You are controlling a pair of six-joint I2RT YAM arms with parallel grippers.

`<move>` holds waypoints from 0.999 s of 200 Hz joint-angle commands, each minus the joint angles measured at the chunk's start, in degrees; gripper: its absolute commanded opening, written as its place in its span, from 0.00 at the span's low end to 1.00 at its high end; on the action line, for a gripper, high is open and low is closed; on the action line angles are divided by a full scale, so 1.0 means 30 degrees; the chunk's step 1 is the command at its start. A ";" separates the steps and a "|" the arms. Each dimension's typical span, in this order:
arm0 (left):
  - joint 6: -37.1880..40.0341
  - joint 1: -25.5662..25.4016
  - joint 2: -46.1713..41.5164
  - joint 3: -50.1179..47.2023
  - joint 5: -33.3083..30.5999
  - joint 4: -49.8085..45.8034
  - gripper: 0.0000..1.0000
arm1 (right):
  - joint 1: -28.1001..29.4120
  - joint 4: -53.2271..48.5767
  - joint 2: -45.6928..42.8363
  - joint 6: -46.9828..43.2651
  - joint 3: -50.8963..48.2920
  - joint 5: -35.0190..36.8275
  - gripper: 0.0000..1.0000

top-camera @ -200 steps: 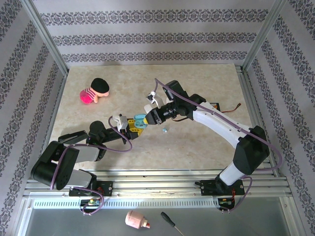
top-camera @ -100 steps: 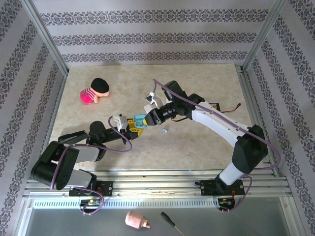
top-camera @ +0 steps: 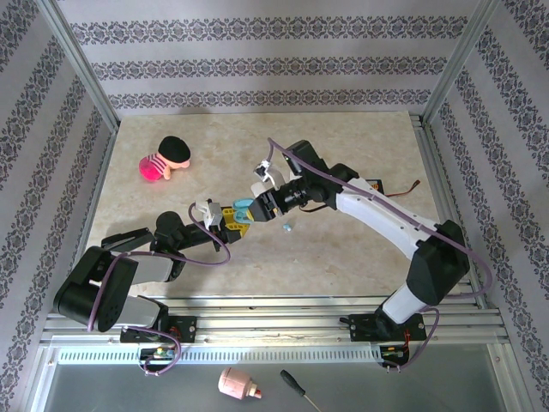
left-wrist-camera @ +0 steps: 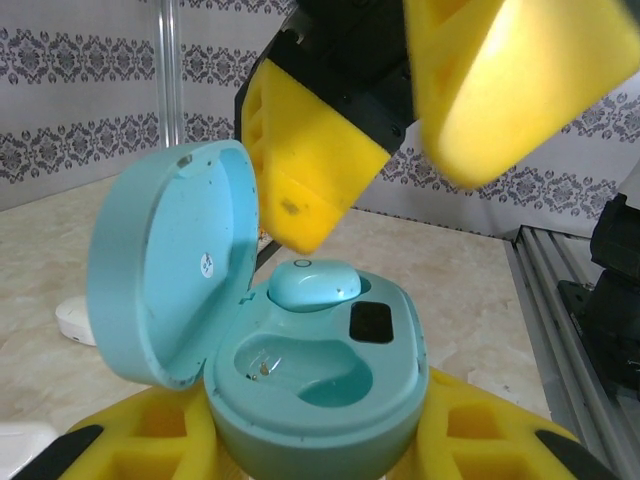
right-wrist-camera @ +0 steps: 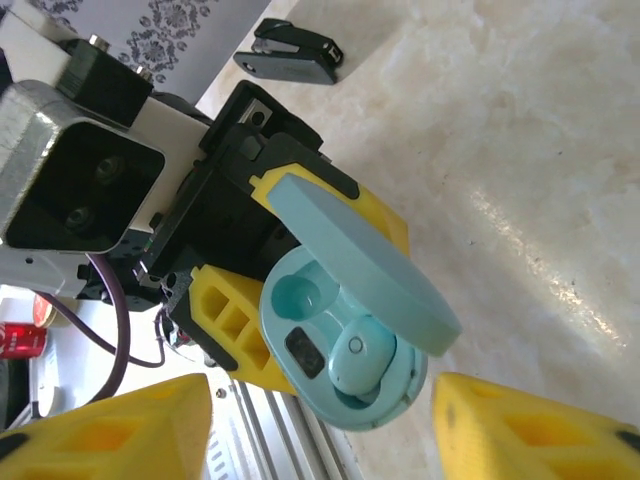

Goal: Insert the wireless bluetooth earbuds into the charging case

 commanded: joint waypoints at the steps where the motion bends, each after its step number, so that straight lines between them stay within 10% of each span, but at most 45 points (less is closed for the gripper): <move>1: 0.0317 -0.0165 -0.0499 -0.0166 -0.0256 0.1132 0.33 | -0.0650 0.1333 -0.2122 0.0225 -0.1564 0.0604 0.66; 85: 0.0483 0.0207 -0.0546 -0.0345 -0.0365 0.1055 0.33 | -0.2823 0.2740 -0.2575 0.3364 -0.5975 0.8402 0.62; 200: 0.0278 0.0220 -0.0841 -0.0463 -0.0381 0.0826 0.33 | -0.3026 0.3907 0.5640 0.1750 -0.2746 0.3526 0.60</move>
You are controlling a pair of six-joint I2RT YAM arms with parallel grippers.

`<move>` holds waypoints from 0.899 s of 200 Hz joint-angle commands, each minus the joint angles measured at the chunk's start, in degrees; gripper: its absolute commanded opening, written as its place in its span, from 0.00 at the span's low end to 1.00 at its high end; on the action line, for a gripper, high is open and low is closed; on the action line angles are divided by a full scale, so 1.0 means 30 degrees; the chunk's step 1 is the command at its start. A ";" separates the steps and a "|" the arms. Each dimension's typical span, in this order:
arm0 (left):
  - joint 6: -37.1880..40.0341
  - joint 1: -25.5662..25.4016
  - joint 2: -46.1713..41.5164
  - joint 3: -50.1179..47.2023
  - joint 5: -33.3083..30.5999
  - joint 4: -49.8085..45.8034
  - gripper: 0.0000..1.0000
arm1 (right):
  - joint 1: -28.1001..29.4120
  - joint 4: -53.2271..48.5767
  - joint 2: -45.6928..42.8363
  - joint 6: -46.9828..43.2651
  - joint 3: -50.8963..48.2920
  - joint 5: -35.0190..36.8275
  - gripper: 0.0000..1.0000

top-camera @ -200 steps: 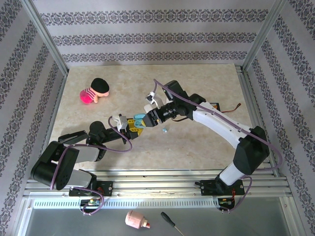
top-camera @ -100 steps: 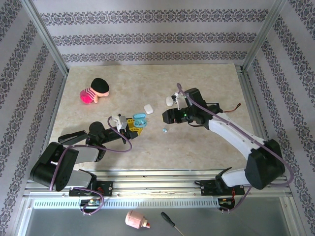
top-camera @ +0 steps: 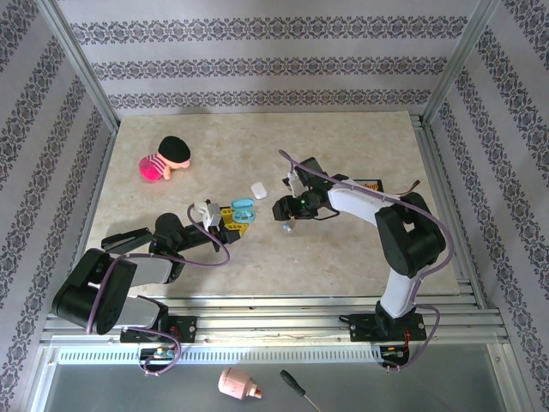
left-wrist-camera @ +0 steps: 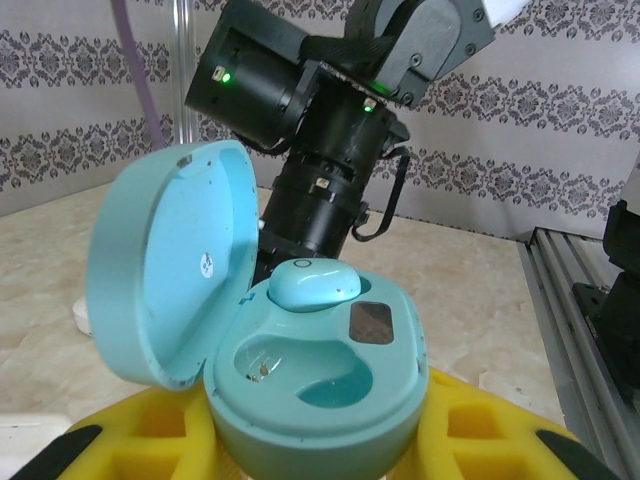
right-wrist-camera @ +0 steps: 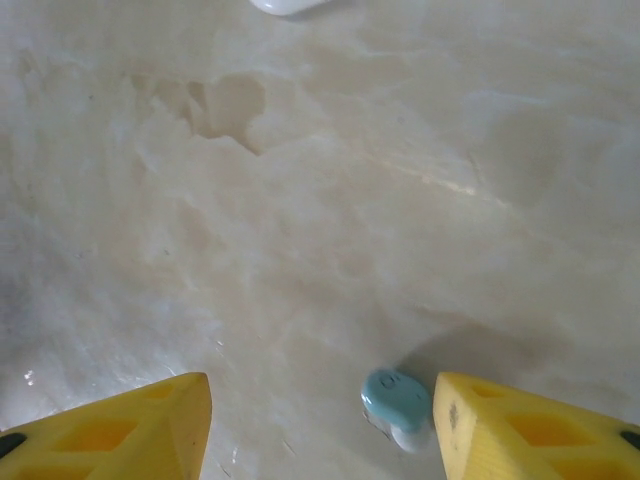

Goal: Insert the wireless bluetooth earbuds into the charging case

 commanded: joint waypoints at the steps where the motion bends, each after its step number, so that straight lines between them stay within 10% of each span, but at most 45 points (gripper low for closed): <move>1: 0.0150 0.0163 -0.0512 -0.0149 0.0121 0.0831 0.33 | -0.0105 0.0649 0.0740 -0.0864 0.0711 -0.1646 0.60; 180: 0.0073 0.0164 -0.1203 -0.0061 0.0271 0.0052 0.33 | -0.1406 0.2809 0.1402 -0.0698 -0.2135 -0.5358 0.57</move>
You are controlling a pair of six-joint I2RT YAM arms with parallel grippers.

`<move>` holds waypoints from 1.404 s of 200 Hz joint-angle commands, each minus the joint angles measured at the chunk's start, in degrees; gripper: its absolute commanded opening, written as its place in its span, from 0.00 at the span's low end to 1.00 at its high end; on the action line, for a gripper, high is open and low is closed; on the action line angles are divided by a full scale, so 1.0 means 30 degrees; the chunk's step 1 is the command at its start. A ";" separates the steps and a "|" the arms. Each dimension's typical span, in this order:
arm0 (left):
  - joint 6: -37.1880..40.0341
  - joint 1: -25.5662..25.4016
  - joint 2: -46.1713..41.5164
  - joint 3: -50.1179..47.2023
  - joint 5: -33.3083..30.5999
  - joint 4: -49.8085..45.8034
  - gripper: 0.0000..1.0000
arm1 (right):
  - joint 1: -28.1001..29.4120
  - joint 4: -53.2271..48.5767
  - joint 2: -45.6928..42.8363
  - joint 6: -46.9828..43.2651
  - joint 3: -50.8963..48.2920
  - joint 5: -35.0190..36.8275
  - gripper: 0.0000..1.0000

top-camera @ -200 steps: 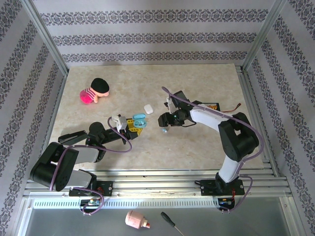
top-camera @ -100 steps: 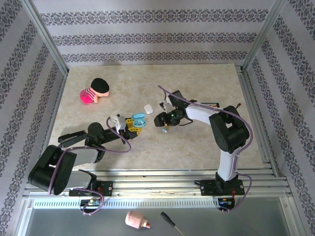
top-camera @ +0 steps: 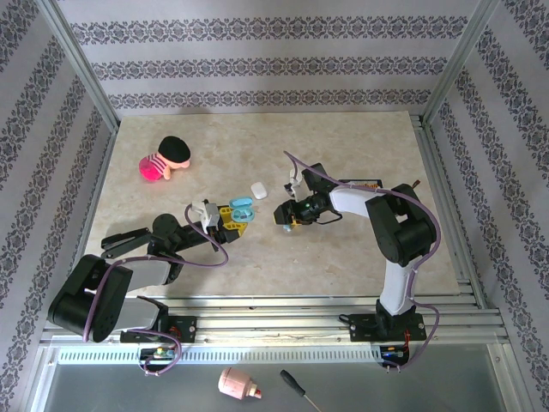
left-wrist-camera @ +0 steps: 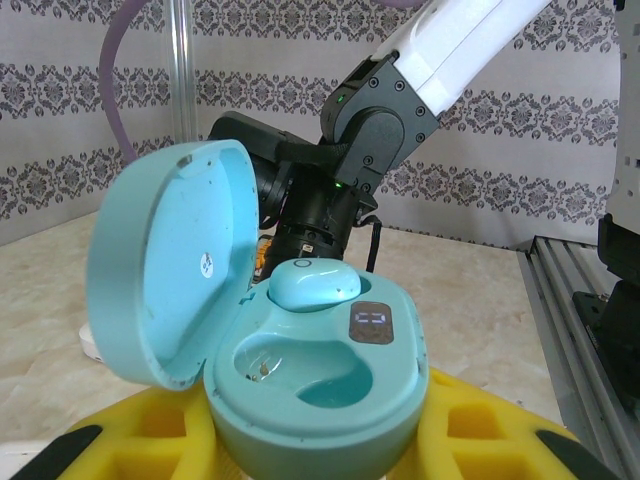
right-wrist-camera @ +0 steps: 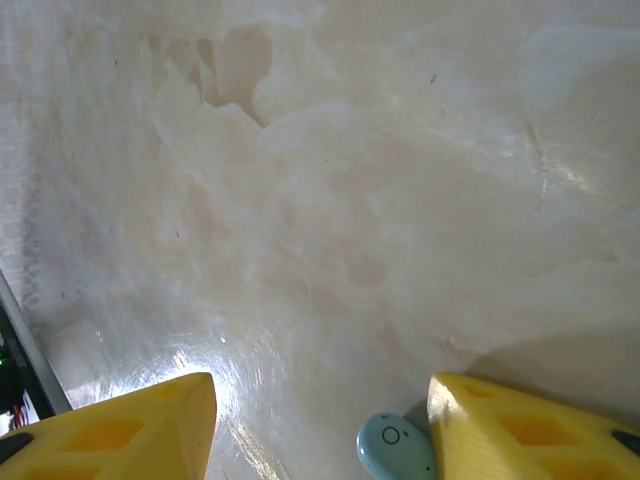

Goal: Insert the wireless bluetooth earbuds into the charging case

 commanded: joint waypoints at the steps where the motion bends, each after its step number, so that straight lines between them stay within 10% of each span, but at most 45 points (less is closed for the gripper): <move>1: 0.0070 0.0164 -0.0353 -0.0069 0.0251 0.0161 0.33 | -0.0133 0.0128 -0.0298 -0.0128 -0.0660 -0.0925 0.57; 124: 0.0051 0.0161 -0.0360 -0.0017 0.0309 0.0183 0.33 | -0.0252 -0.0290 -0.0376 -0.0430 -0.1541 -0.0792 0.33; 181: 0.0070 0.0150 -0.0254 0.0090 0.0297 0.0081 0.33 | -0.0197 -0.1120 -0.0447 -0.0929 -0.1276 0.0216 0.38; 281: -0.0860 0.1499 0.0466 -0.0463 -0.1336 0.1614 0.33 | 0.2774 -0.4805 -0.3358 -0.1873 0.0801 0.8304 0.38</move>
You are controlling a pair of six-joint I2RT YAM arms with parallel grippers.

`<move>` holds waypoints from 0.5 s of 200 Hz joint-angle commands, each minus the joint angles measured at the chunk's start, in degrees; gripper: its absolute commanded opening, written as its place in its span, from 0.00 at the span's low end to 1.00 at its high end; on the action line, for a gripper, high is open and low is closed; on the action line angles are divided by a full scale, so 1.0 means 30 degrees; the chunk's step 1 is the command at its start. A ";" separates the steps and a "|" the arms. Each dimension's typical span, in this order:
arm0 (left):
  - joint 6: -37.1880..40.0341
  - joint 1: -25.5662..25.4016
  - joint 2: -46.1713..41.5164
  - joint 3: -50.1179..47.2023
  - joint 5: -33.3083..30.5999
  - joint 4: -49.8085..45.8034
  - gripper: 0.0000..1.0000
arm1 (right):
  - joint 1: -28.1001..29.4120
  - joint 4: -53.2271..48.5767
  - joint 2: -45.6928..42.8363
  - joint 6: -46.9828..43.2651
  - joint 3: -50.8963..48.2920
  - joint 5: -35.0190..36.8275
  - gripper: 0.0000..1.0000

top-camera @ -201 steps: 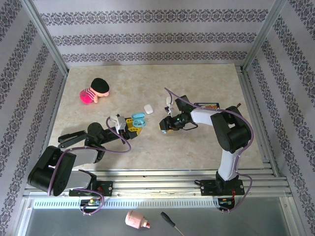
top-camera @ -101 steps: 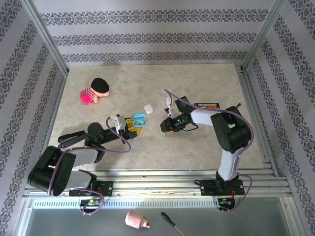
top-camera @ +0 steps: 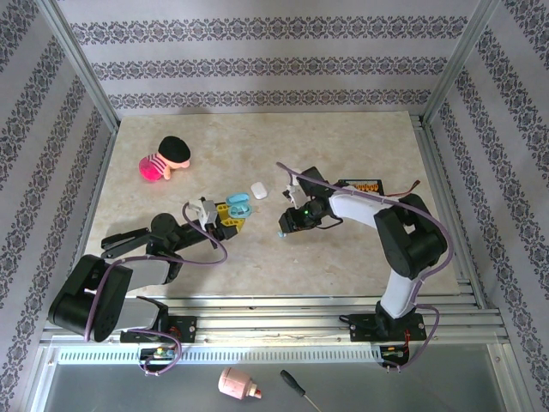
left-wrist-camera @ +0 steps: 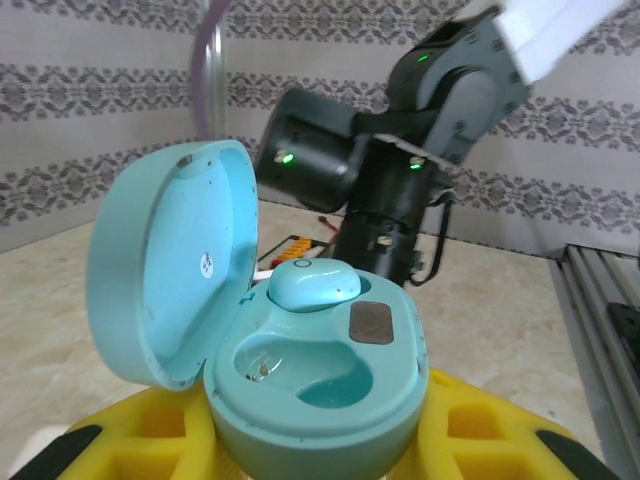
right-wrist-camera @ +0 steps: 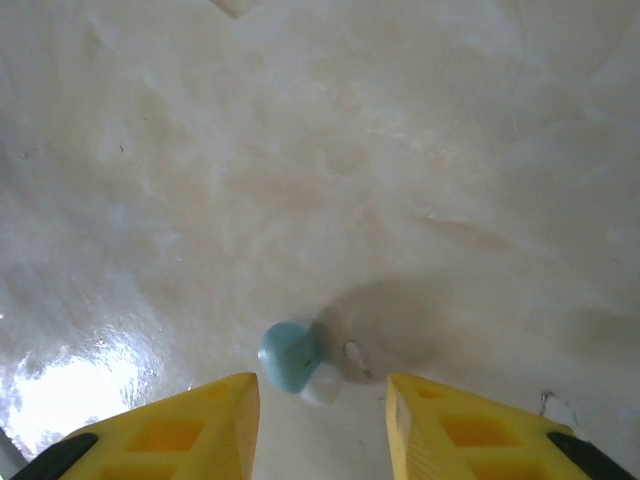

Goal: Insert the wireless bluetooth earbuds into the charging case

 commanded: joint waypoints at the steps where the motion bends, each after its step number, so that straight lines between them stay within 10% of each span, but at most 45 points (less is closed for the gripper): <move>1: -0.0822 0.0865 0.0441 -0.0438 -0.0517 0.1675 0.33 | 0.1058 -0.1551 -0.0938 -0.0385 0.1020 0.3636 0.38; 100: -0.1575 0.3604 0.1020 -0.1124 -0.2455 0.2974 0.33 | 0.5185 -0.7723 0.1967 0.0425 0.5333 1.1643 0.30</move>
